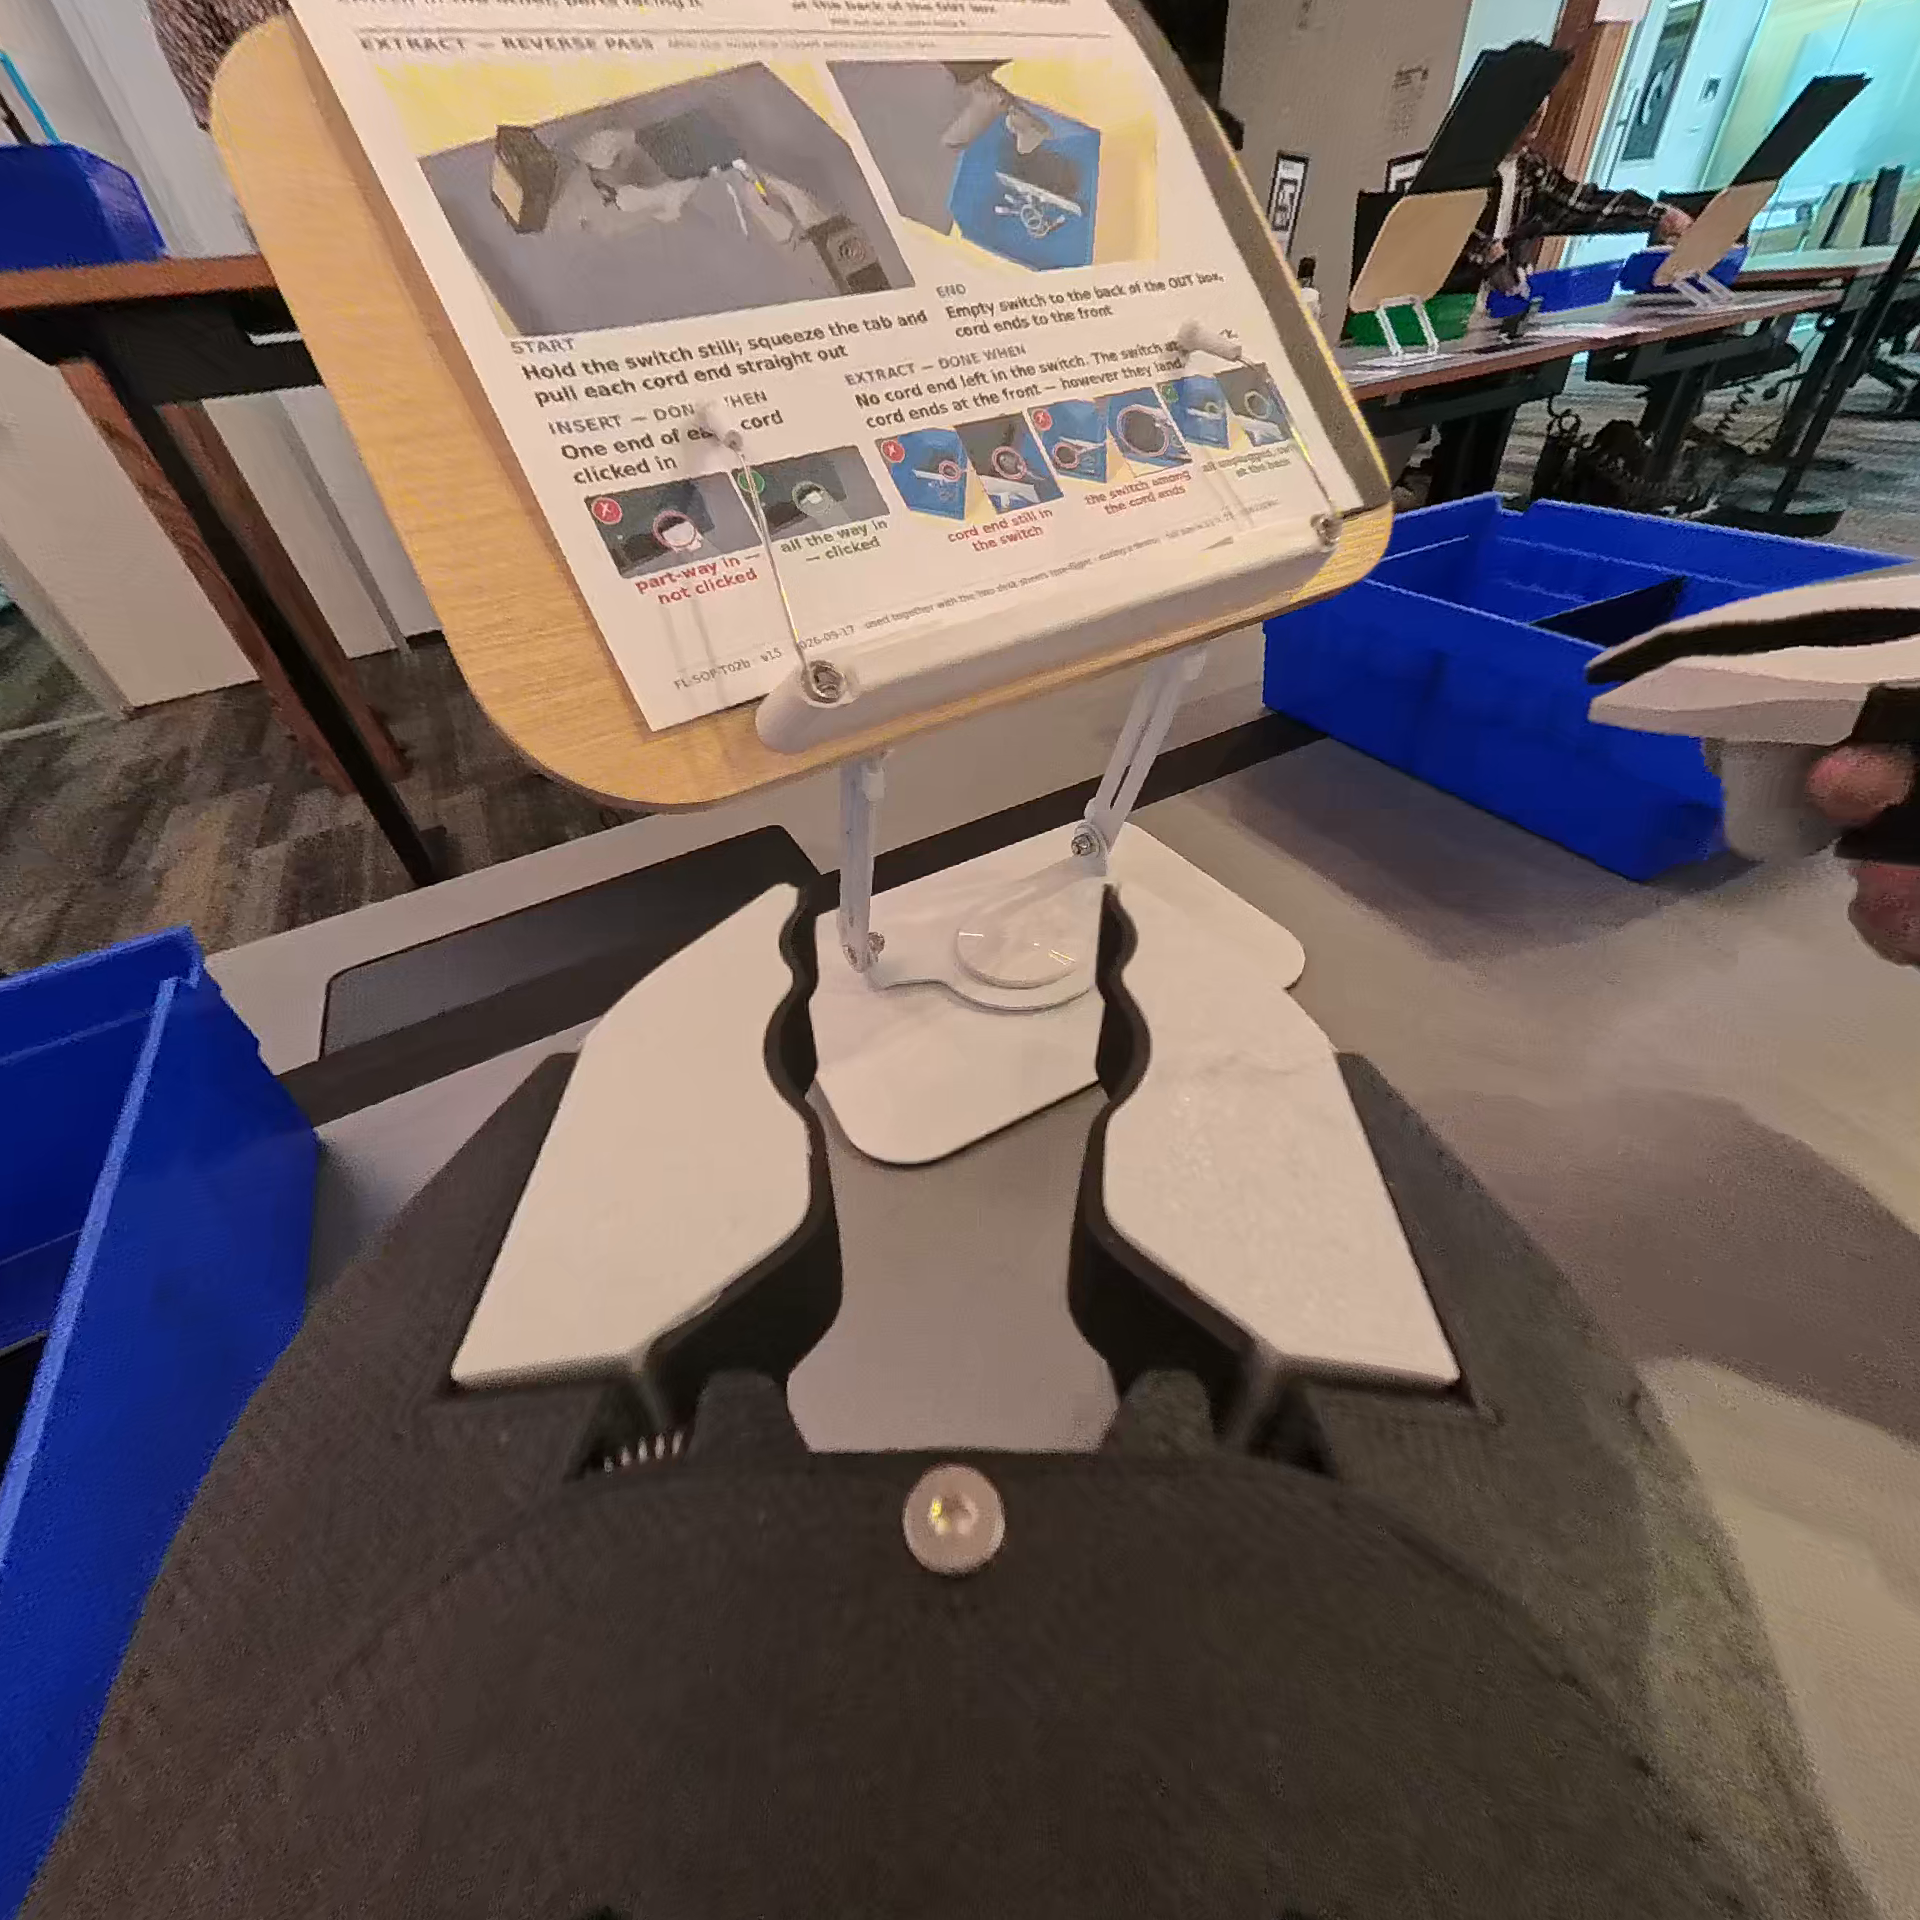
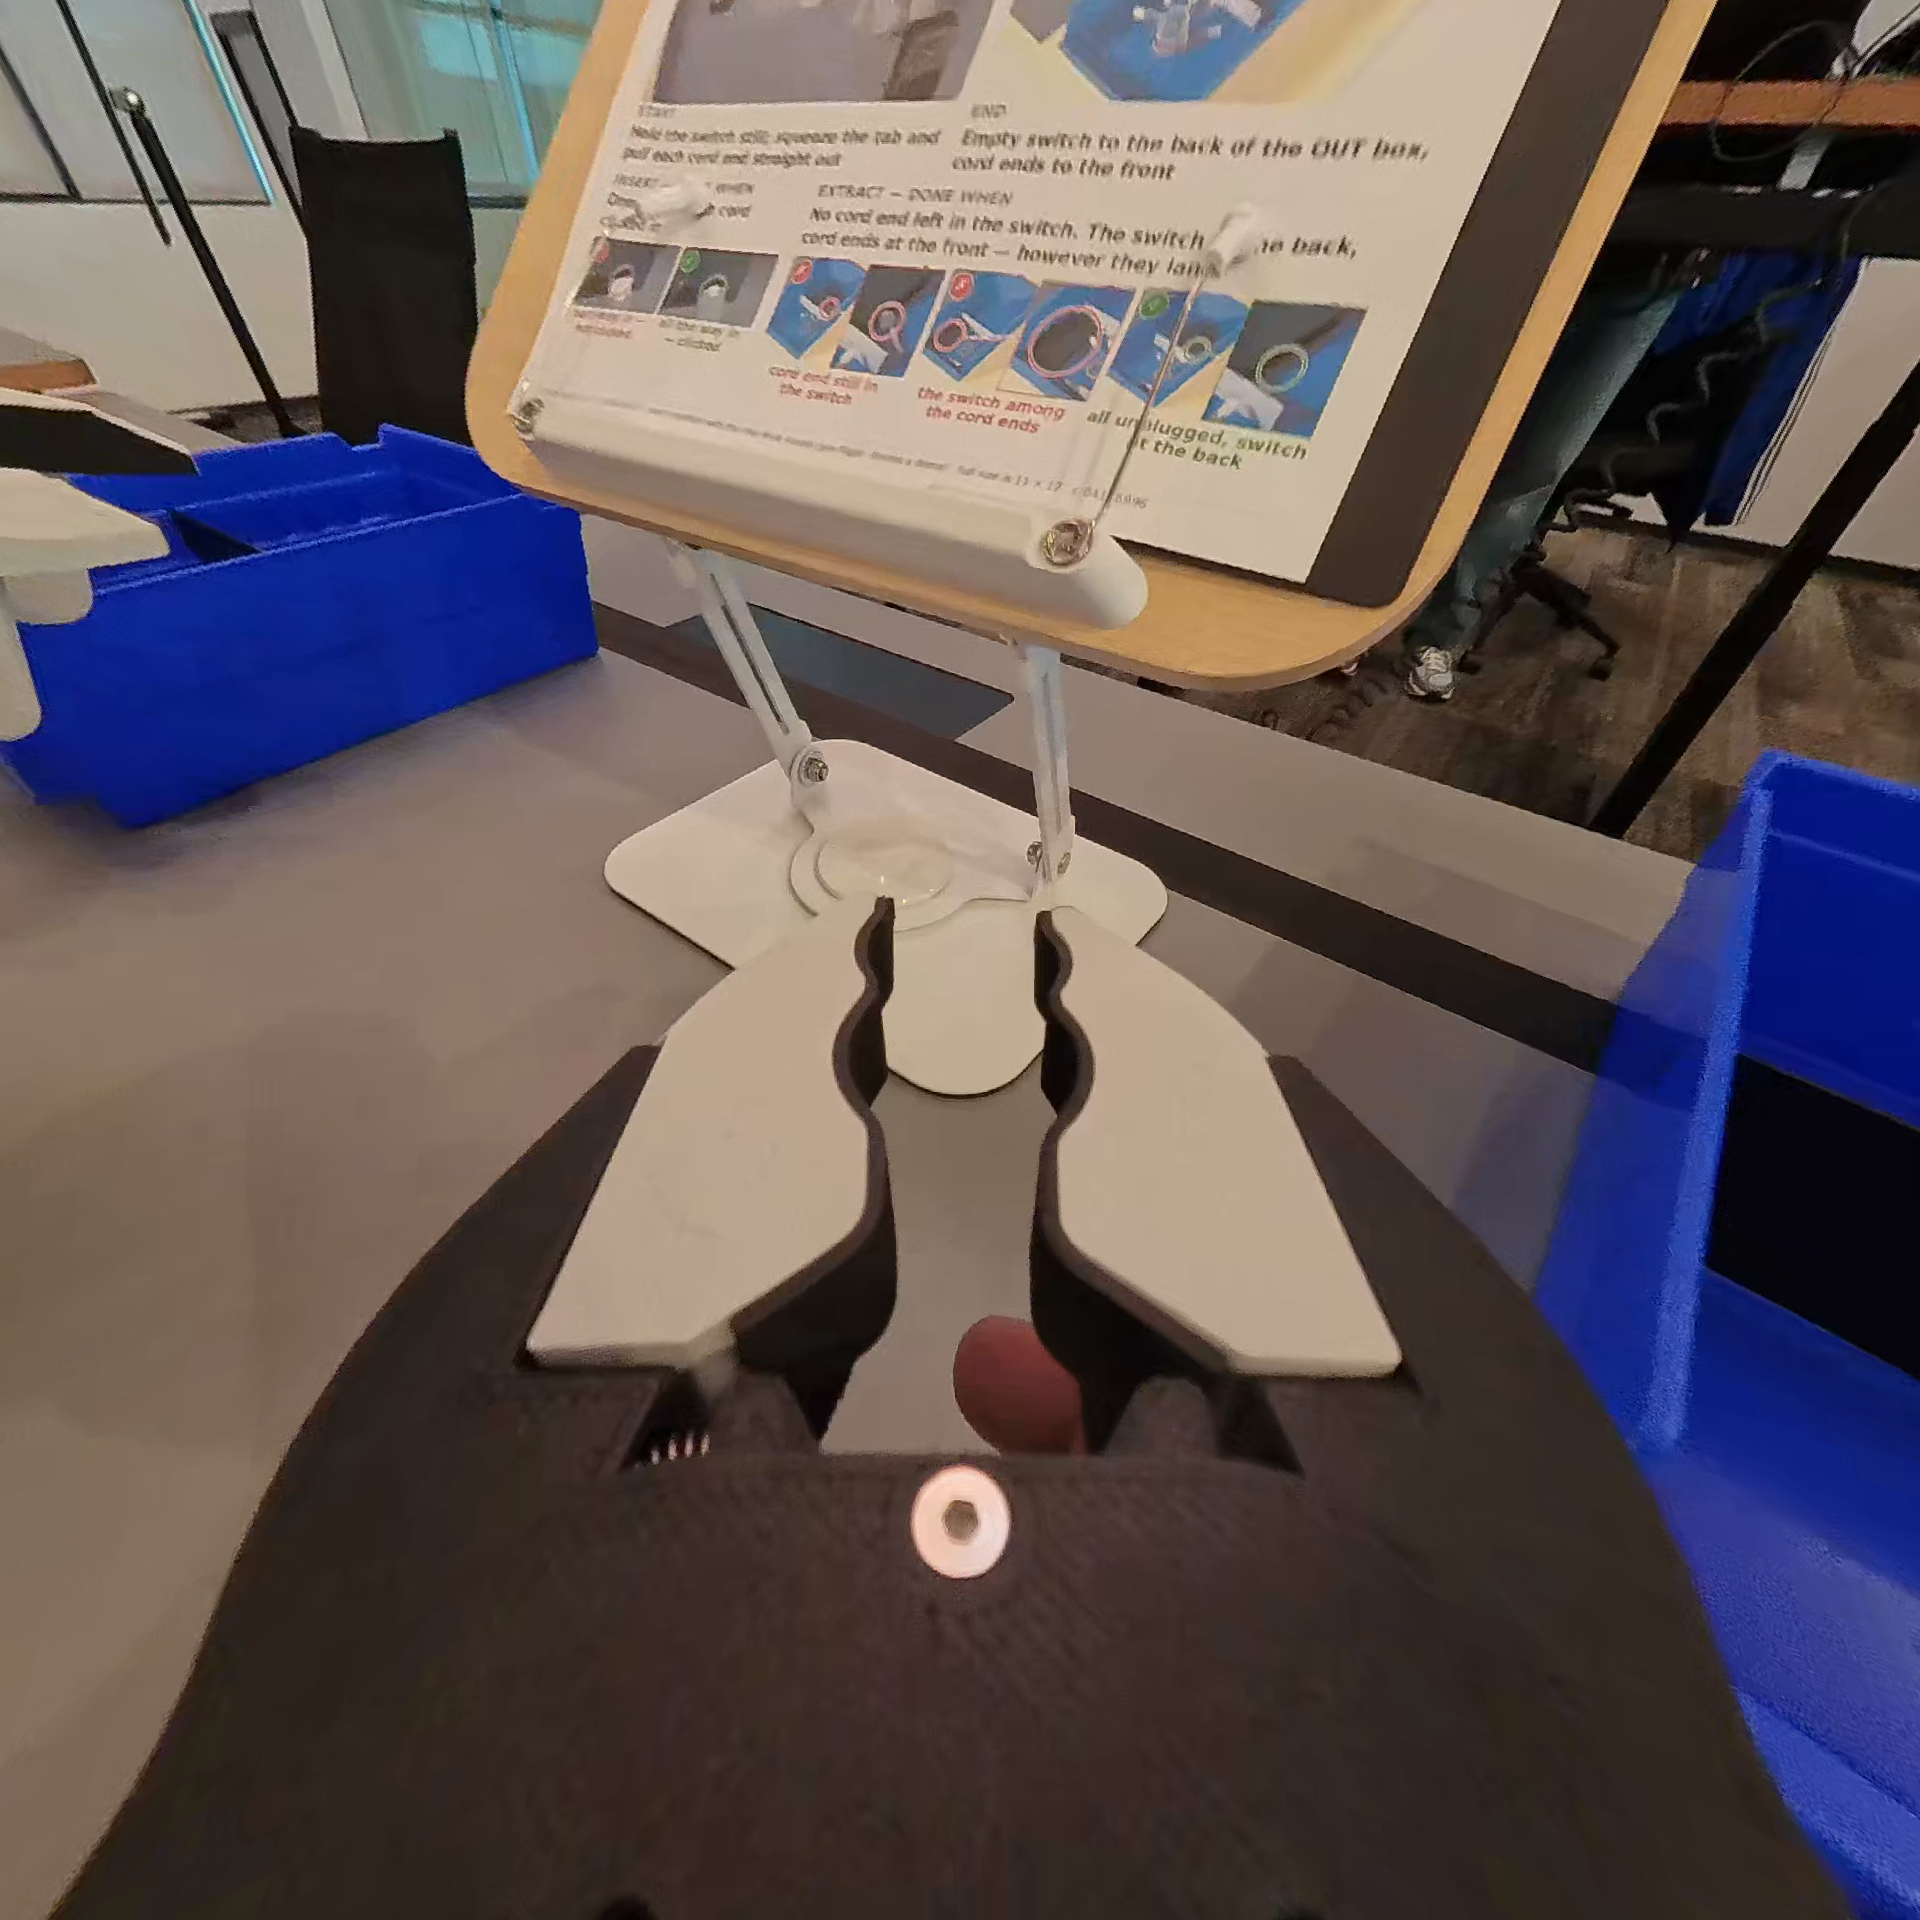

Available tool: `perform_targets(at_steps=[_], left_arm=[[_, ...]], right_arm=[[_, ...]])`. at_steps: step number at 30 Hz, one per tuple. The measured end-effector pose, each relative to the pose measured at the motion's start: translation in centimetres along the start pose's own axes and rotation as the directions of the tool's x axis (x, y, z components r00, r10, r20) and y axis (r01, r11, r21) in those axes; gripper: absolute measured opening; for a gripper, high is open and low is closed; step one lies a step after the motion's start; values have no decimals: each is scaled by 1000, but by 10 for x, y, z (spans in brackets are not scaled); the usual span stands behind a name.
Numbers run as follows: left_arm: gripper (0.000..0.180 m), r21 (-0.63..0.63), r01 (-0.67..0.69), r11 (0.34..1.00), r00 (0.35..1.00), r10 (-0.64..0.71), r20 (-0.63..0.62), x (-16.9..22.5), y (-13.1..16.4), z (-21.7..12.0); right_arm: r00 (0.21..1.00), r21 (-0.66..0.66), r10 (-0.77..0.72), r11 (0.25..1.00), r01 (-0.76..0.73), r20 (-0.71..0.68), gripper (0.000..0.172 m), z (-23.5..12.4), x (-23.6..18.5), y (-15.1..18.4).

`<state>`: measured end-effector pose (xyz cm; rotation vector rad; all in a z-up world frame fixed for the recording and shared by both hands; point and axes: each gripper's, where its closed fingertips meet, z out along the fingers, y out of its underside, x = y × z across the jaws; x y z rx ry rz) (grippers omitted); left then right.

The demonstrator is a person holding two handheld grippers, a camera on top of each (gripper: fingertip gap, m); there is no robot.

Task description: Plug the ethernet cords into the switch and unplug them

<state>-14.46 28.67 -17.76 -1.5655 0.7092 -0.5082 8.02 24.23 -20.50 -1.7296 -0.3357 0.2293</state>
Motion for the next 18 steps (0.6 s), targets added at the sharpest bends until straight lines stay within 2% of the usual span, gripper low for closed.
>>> perform_targets(at_steps=[2, 6, 9, 13, 18], left_arm=[[59, -12, -20, 1000, 1000, 20, 19, -9, -2, 3], [61, -8, -49, 999, 999, 49, 17, -27, -13, -2], [62, -20, -16, 1000, 999, 16, 28, -42, -11, -2], [58, -27, -1, 1000, 999, 2, 49, -59, -8, -6], [51, -63, -64, 996, 995, 69, 73, -77, -5, -13]], right_arm=[[1000, -10, -3, 1000, 3, 10, 28, 10, 1, 9], [998, -39, -66, 997, 67, 17, 31, 24, -1, 30], [998, -38, -59, 997, 60, 23, 33, 31, 1, 39], [997, -27, -73, 997, 74, 37, 31, 35, 4, 45], [993, -35, -84, 996, 88, 85, 31, 38, -5, 53]])
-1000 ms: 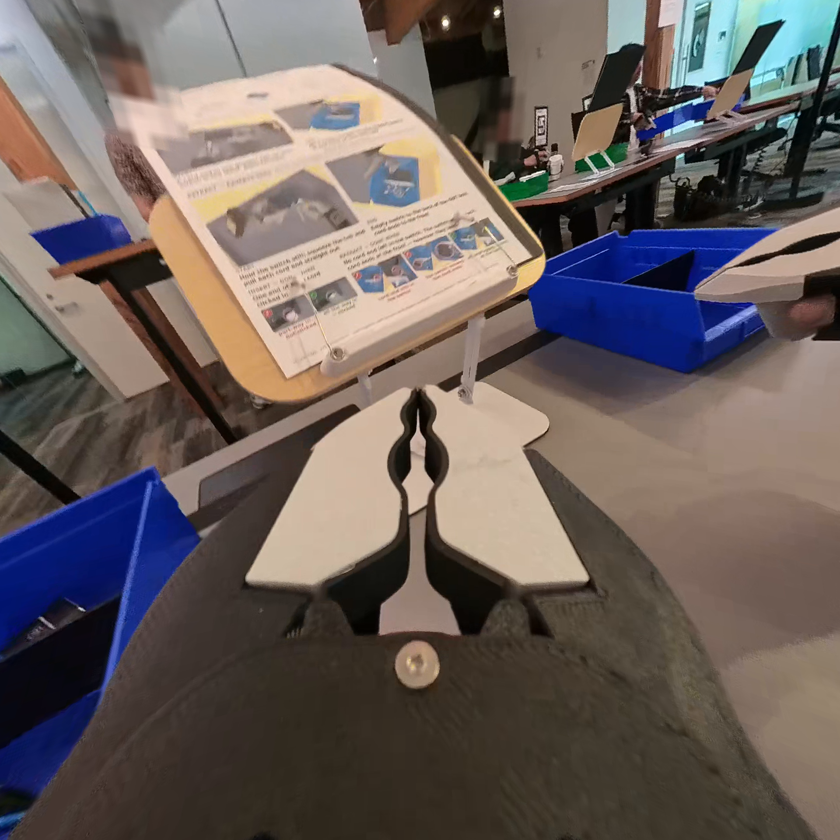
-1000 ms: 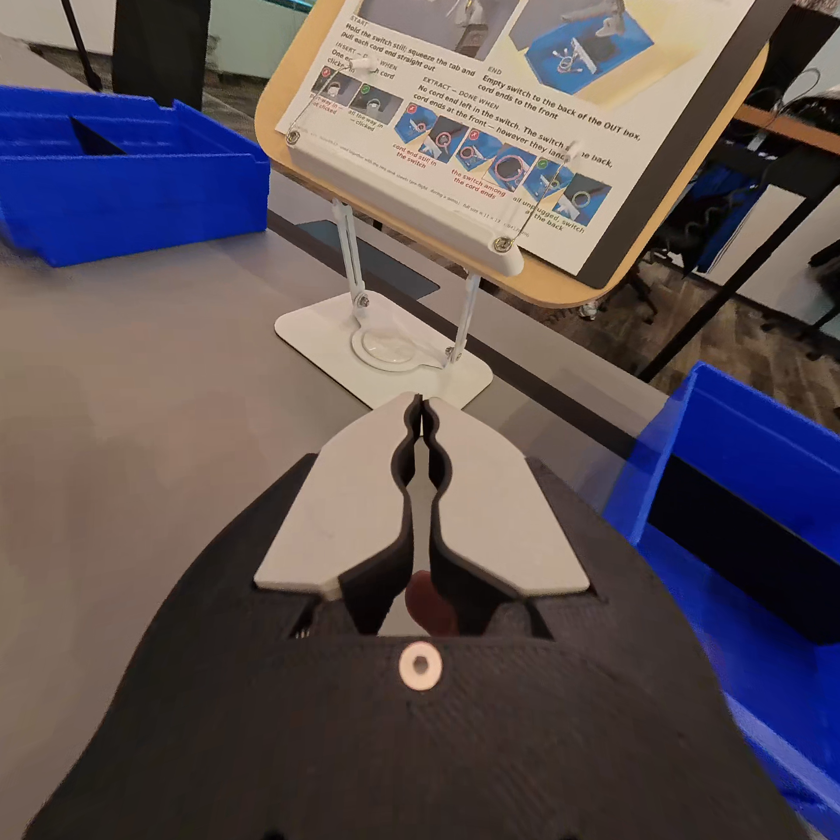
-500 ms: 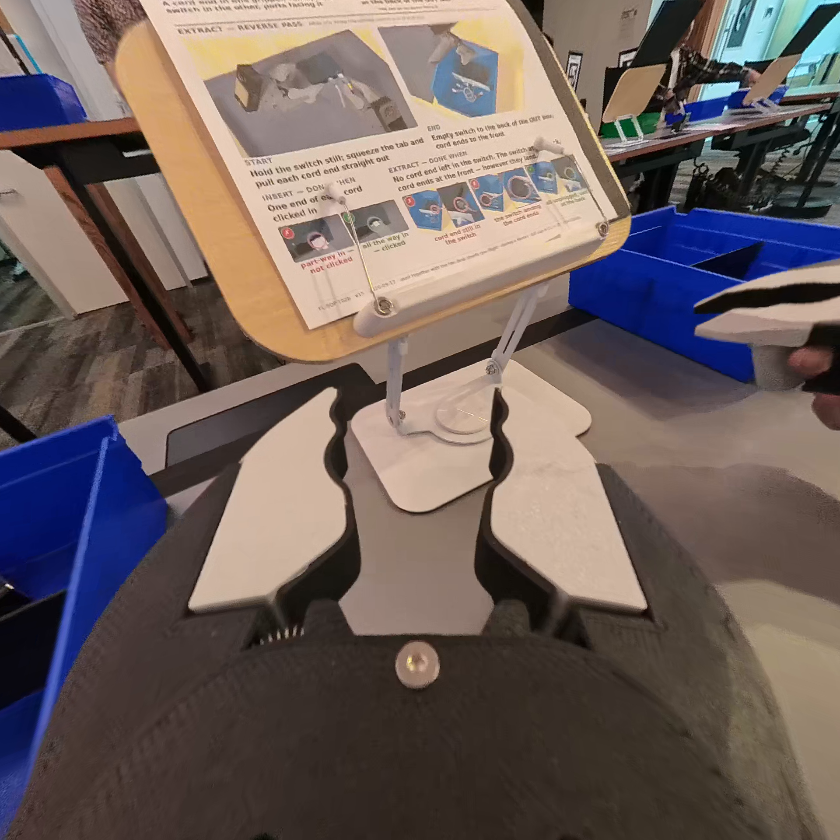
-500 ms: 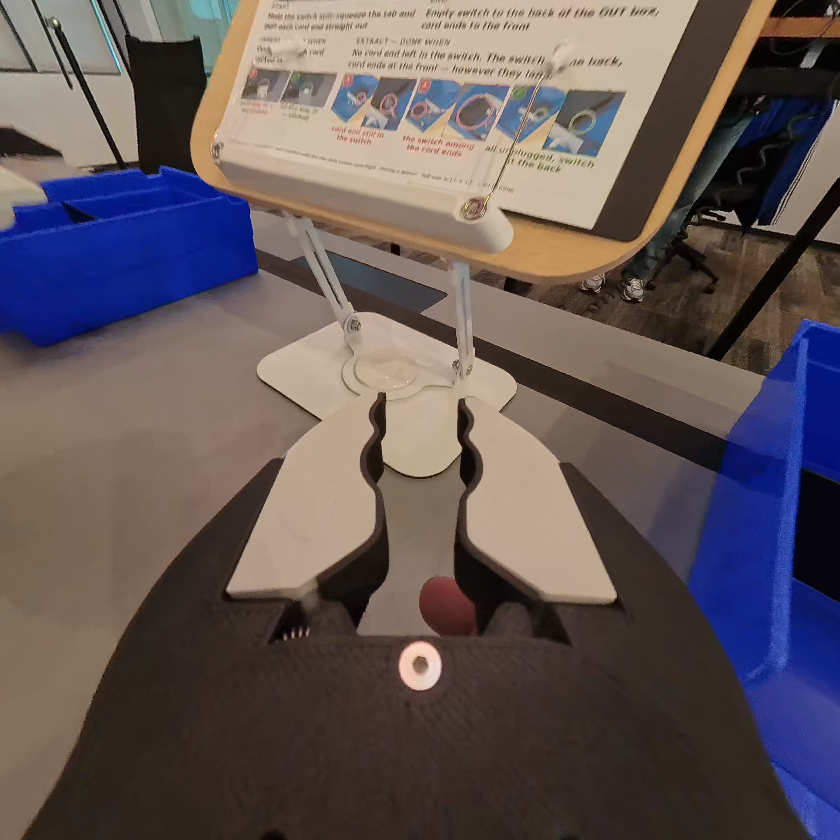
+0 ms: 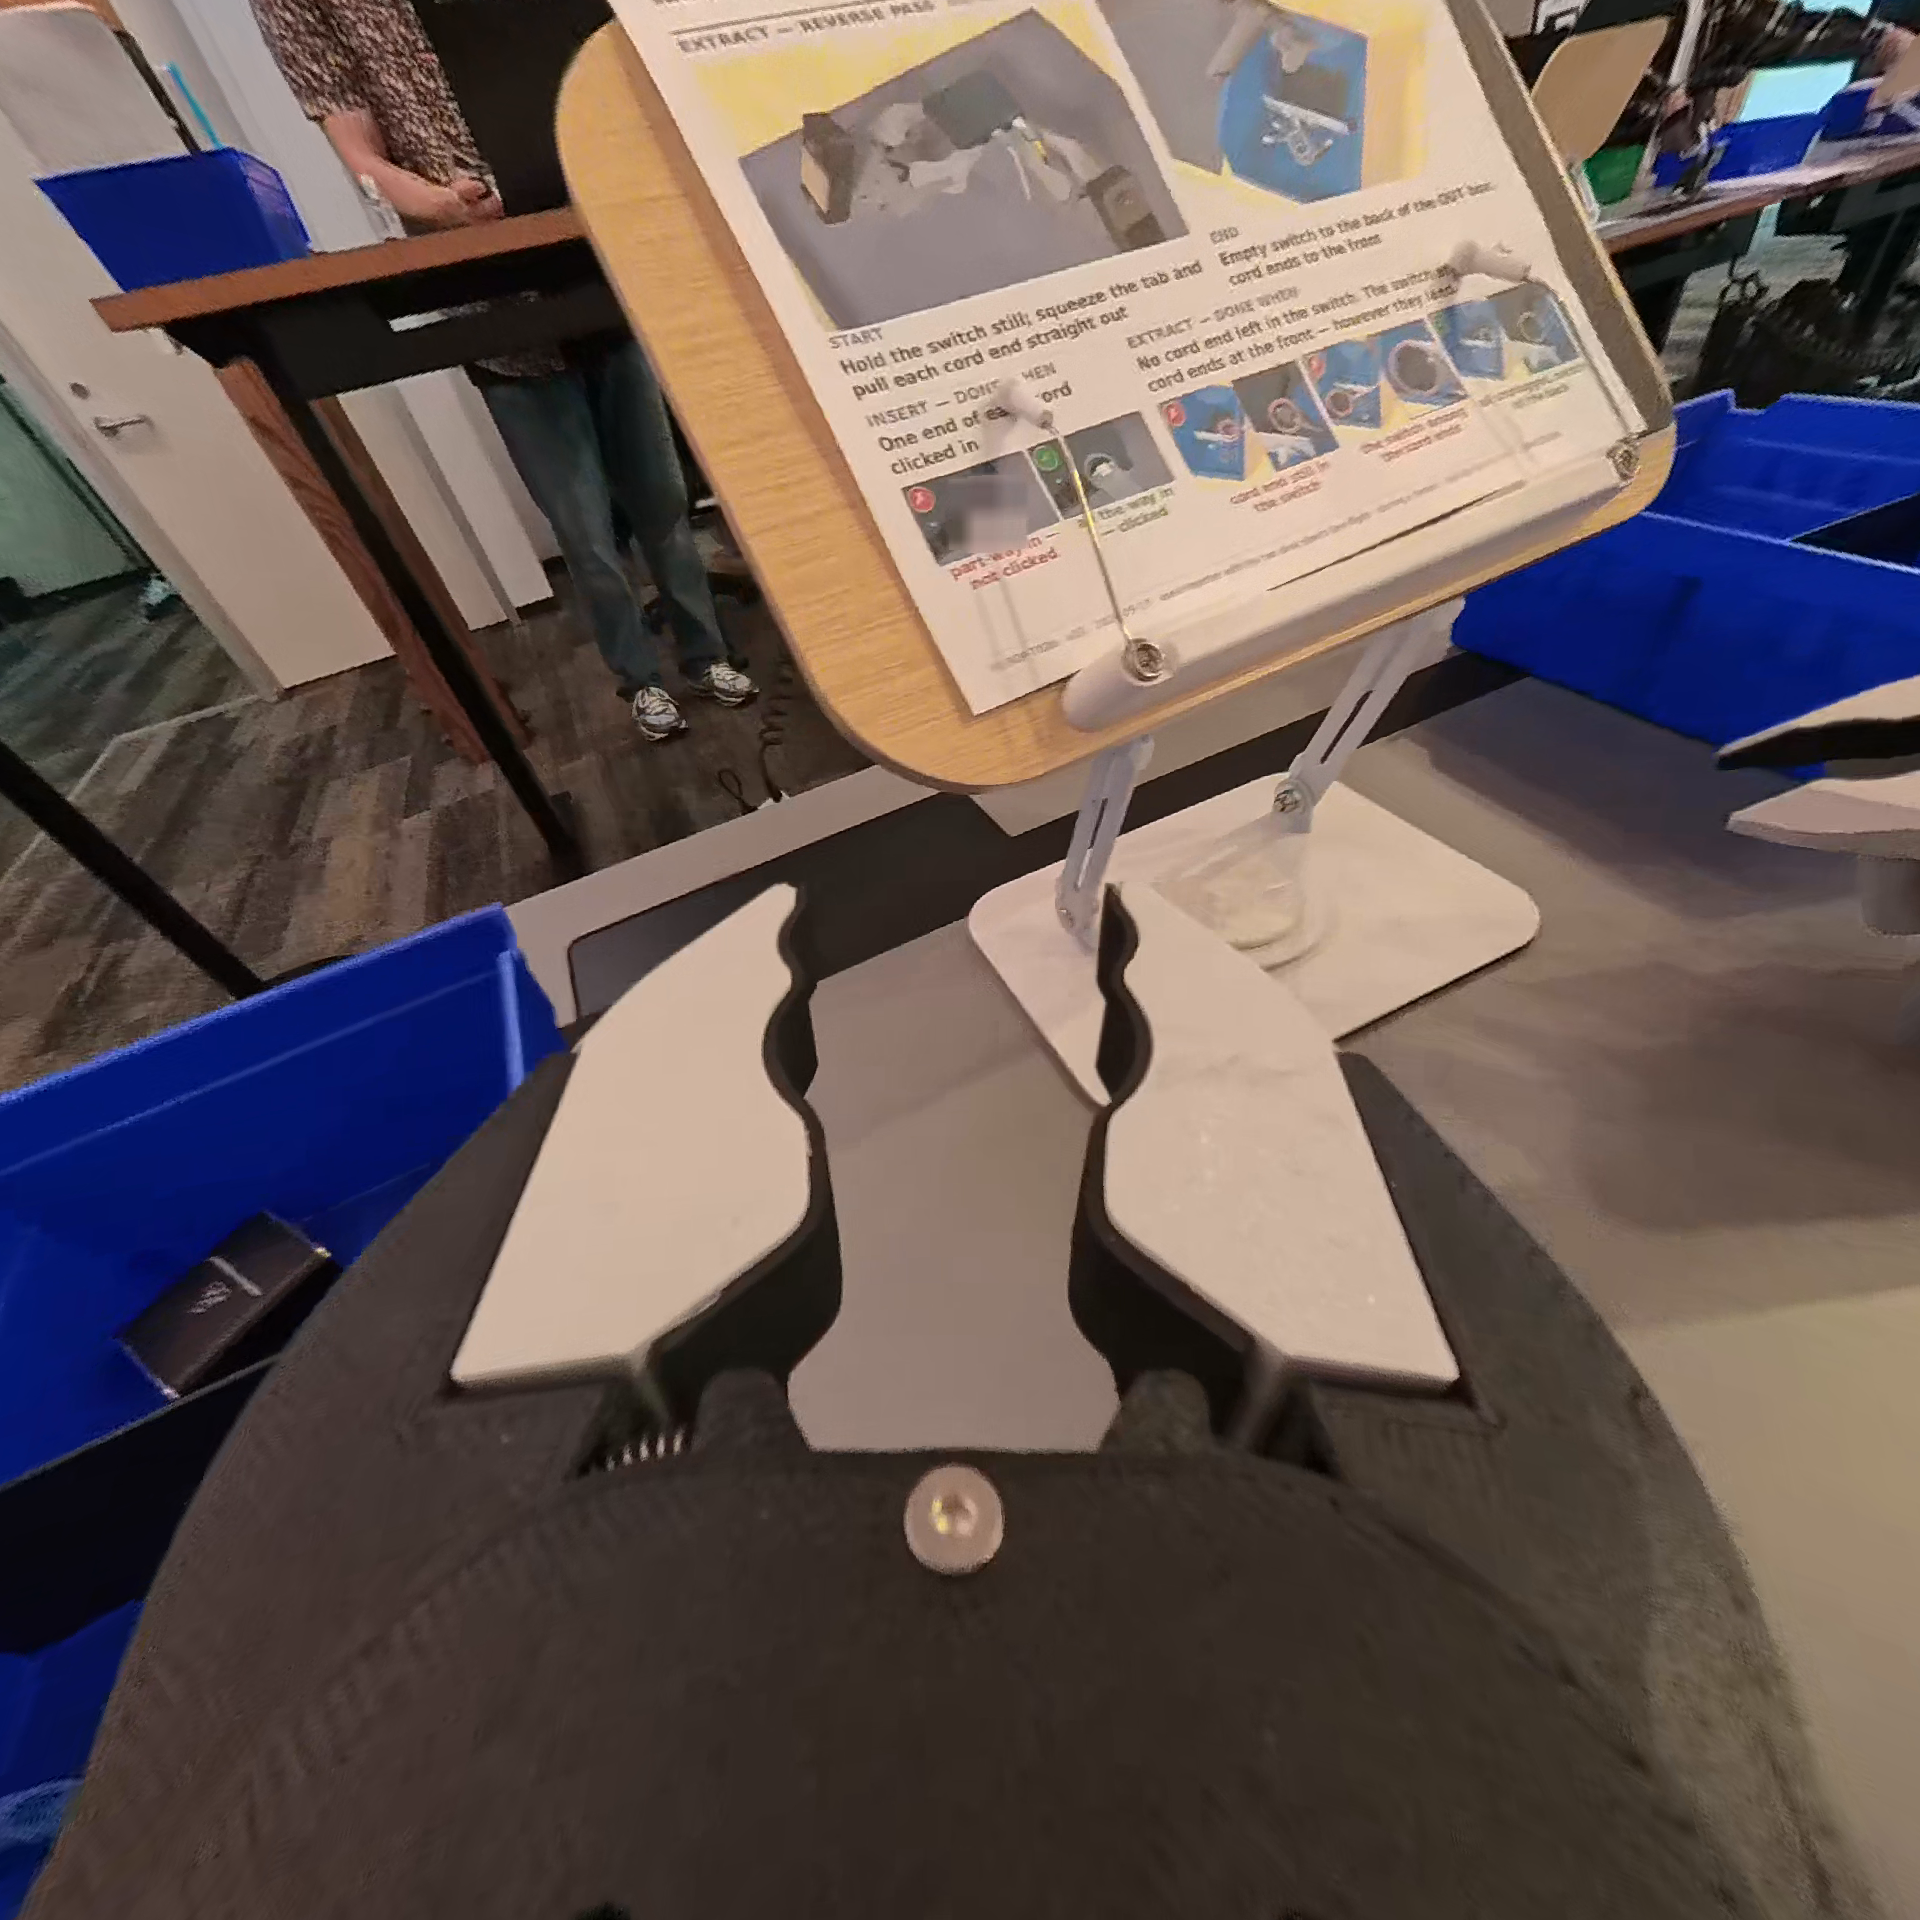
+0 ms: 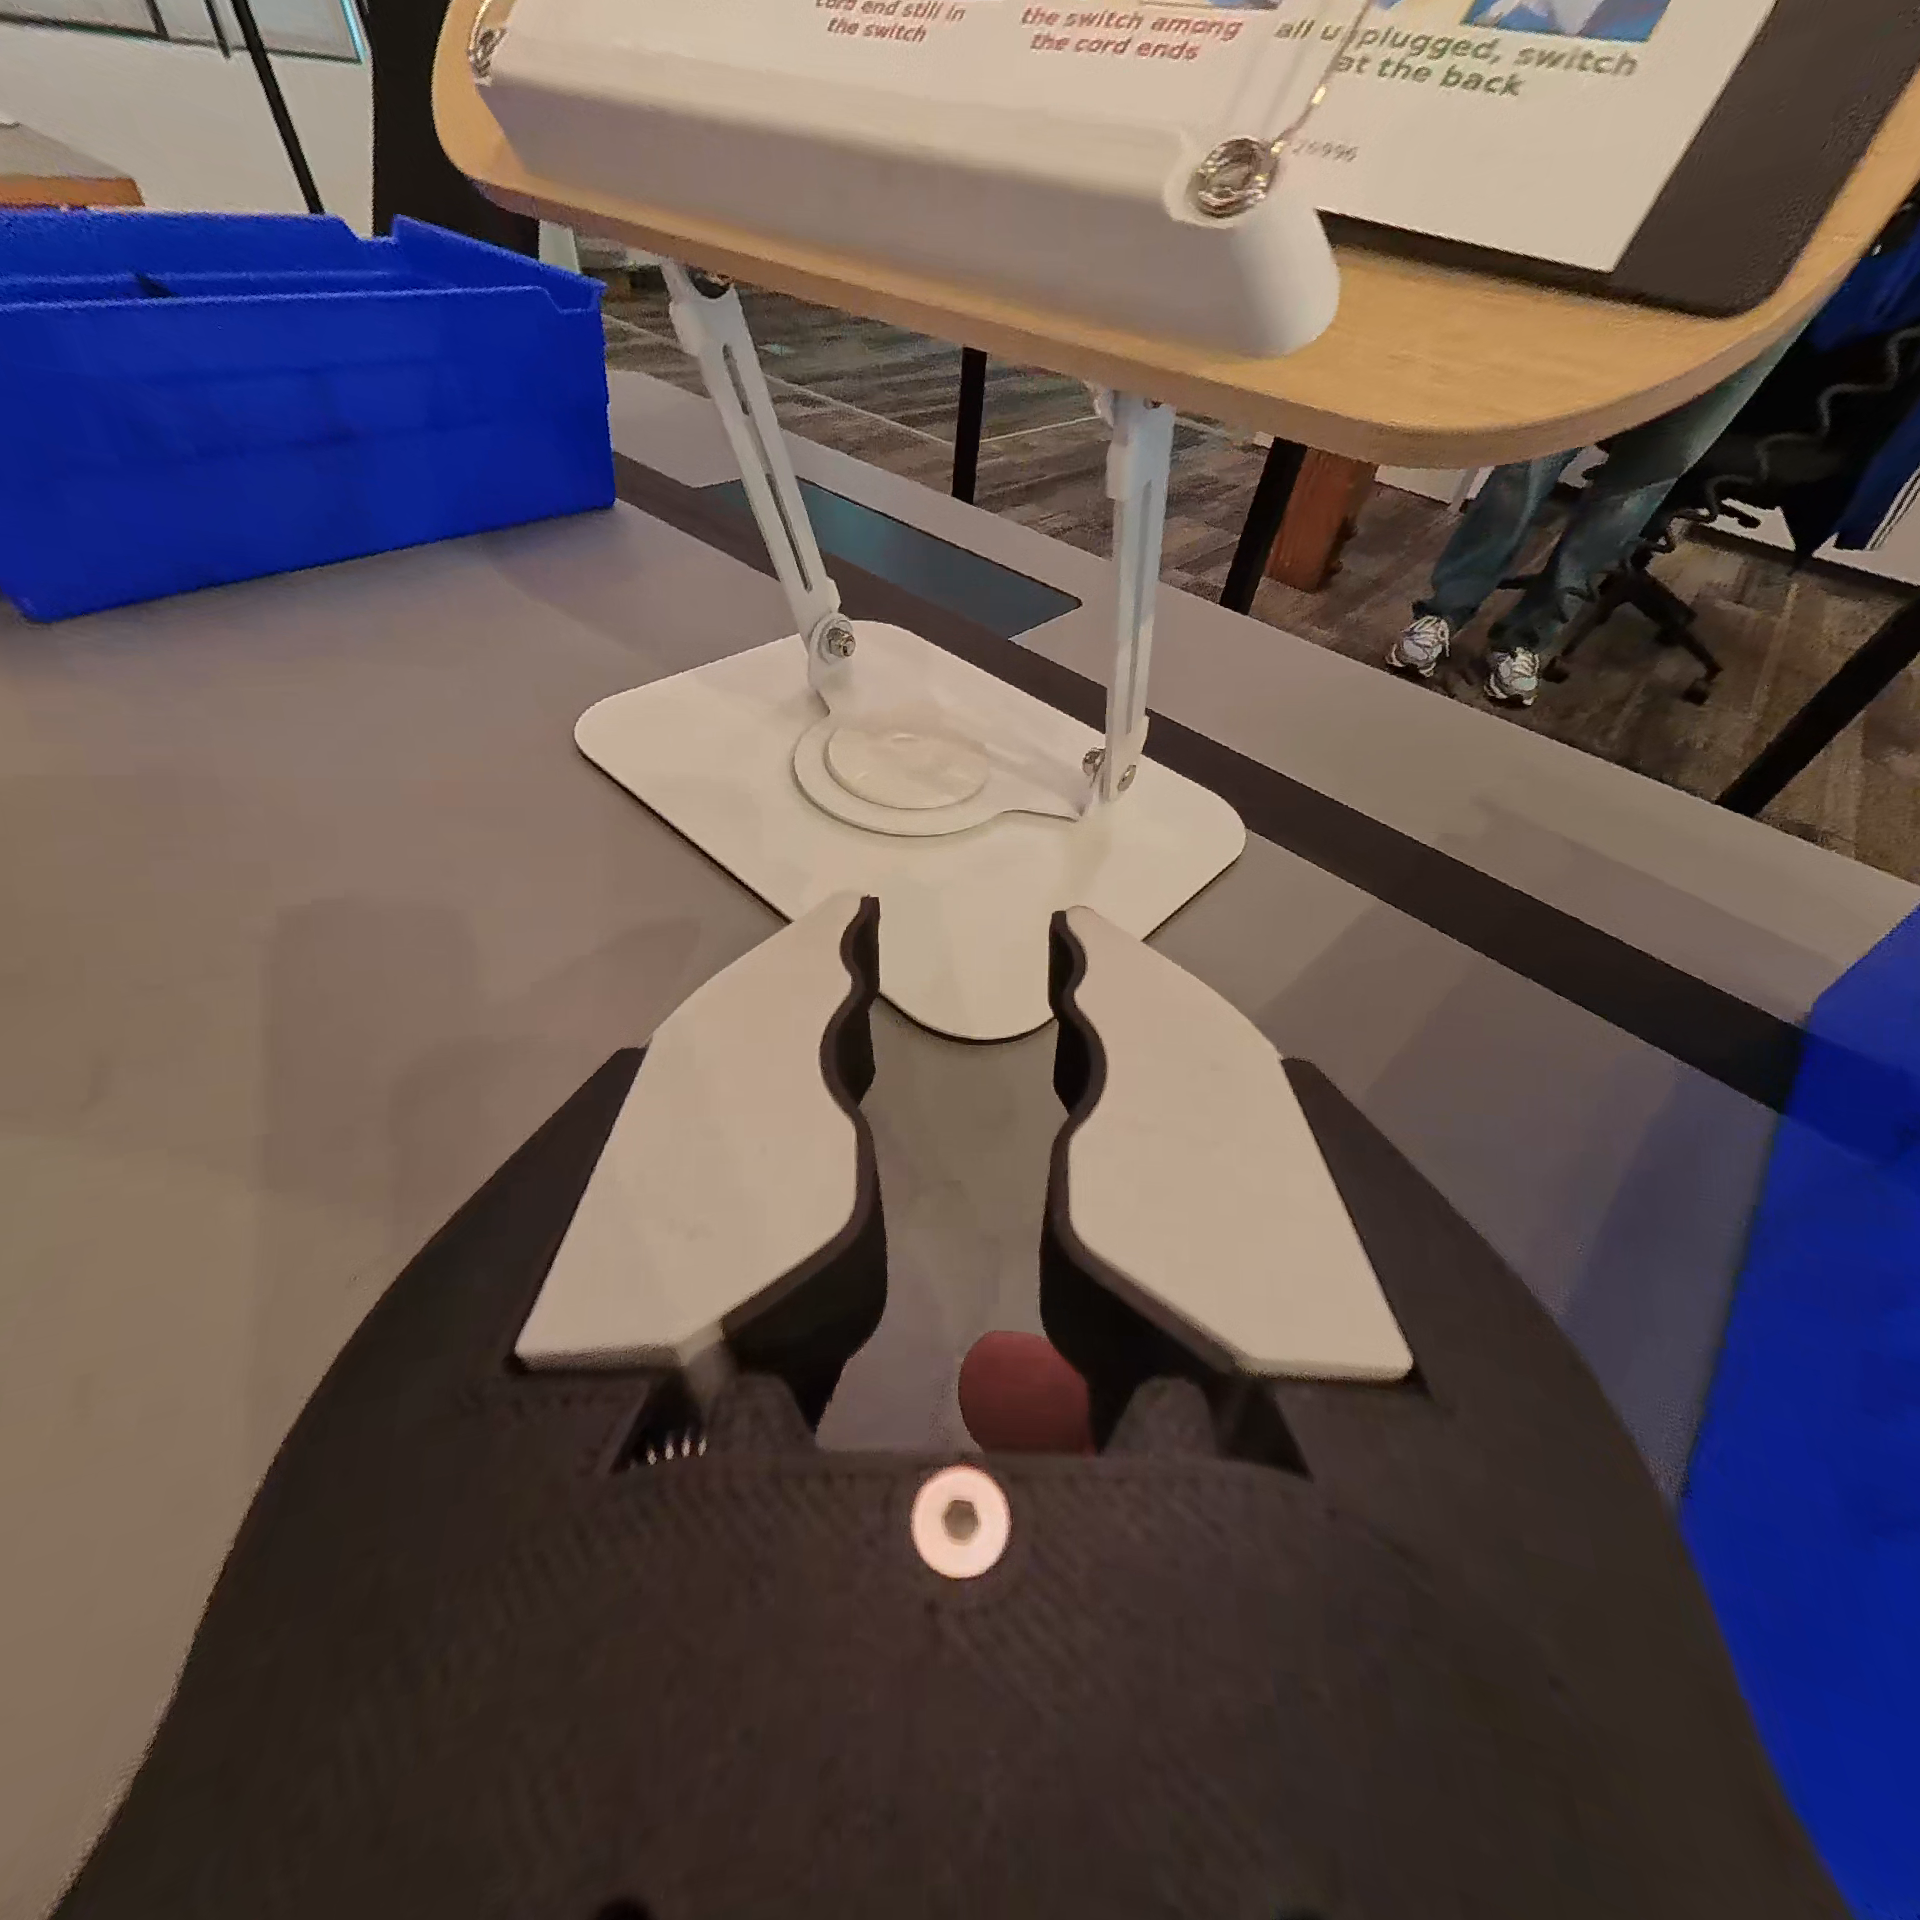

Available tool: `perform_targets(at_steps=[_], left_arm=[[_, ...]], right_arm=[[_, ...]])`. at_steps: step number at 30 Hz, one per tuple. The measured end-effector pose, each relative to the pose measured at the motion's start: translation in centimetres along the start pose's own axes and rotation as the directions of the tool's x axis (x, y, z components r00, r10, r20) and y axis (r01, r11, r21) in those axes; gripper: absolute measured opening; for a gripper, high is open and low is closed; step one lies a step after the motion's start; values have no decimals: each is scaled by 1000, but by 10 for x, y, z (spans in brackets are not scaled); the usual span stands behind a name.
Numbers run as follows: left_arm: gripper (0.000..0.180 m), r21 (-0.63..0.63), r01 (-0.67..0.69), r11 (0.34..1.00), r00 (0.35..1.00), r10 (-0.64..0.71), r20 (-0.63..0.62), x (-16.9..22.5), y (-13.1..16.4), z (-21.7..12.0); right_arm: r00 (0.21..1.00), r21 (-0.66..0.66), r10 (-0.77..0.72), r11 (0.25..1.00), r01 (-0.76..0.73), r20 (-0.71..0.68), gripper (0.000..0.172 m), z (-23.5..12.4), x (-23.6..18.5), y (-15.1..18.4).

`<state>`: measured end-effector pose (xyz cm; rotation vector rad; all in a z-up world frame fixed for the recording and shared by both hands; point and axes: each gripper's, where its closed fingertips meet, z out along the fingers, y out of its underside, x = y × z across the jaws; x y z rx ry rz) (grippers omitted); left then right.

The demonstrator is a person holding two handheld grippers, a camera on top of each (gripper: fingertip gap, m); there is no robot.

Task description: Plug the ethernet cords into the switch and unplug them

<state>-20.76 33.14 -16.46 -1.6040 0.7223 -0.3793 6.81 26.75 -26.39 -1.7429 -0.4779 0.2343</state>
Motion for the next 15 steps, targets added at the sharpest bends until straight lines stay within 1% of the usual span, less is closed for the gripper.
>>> perform_targets(at_steps=[4, 6, 7, 11, 13, 15], left_arm=[[51, 1, -14, 1000, 1000, 14, 9, -14, -2, -6], [42, -3, -22, 1000, 999, 22, 23, -23, -2, -10], [41, -3, -35, 999, 999, 35, 35, -30, -4, -12], [43, -29, -99, 995, 992, 101, 77, -71, -15, -21], [48, -90, -157, 983, 984, 164, 70, -95, -18, -21], [51, -167, -226, 960, 973, 231, 13, -116, -15, -15]], right_arm=[[1000, -3, -21, 1000, 21, 15, 29, 1, -4, 1], [999, -3, -23, 1000, 23, 23, 27, 1, -5, 1], [999, -4, -22, 1000, 22, 26, 27, 1, -5, 1], [1000, -2, -9, 1000, 9, 29, 27, 1, -5, 1], [999, -6, -9, 1000, 10, 33, 28, 1, -6, 1], [999, -9, -11, 1000, 11, 35, 27, 1, -6, 2]])
